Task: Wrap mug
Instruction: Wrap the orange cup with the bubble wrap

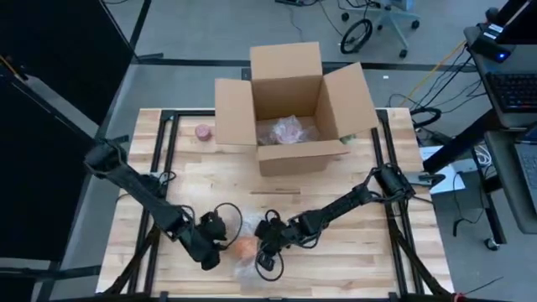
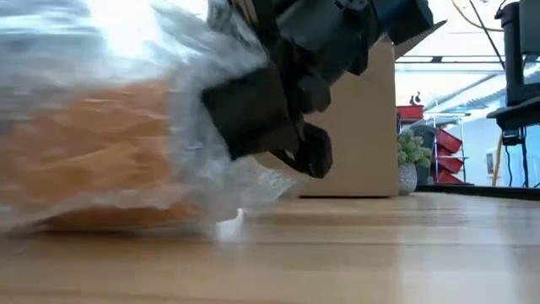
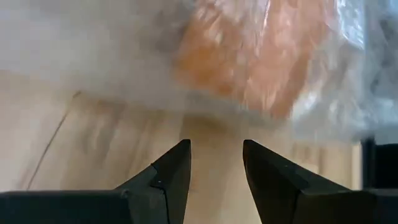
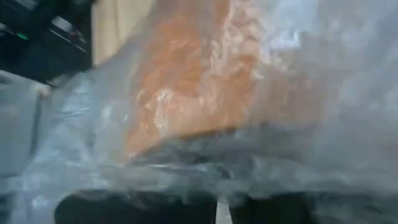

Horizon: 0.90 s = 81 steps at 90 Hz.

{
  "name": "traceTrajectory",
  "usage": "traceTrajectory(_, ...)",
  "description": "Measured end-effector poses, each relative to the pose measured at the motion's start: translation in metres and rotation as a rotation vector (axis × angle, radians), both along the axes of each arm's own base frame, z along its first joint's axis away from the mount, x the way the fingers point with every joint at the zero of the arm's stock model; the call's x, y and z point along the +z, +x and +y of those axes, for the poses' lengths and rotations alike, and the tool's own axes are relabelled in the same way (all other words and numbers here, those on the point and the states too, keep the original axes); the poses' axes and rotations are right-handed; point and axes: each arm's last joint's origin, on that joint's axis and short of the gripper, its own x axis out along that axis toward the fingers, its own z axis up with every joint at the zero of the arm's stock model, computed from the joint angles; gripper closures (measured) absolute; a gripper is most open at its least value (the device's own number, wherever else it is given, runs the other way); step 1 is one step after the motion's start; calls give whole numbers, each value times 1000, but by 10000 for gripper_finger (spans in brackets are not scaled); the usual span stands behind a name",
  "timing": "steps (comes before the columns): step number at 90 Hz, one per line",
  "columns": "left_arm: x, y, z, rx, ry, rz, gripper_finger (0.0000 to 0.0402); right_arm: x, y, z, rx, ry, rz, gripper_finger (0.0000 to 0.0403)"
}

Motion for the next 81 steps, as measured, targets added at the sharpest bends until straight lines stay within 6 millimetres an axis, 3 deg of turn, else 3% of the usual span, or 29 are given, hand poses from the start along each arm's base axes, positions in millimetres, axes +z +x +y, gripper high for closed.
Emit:
traceTrajectory(25, -24, 27, -2, -104, -20, -63, 267, -7, 9, 4, -34, 52, -87, 403)
traceTrajectory(59, -25, 41, 12, -243, -30, -26, 275, -43, 30, 2, -75, 130, -156, 403)
traceTrajectory(69, -23, 42, 14, -280, -44, 44, 289, -43, 39, 3, -52, 120, -155, 402)
traceTrajectory(81, -23, 41, 10, -262, -70, 51, 300, -34, 34, 1, -49, 90, -83, 402)
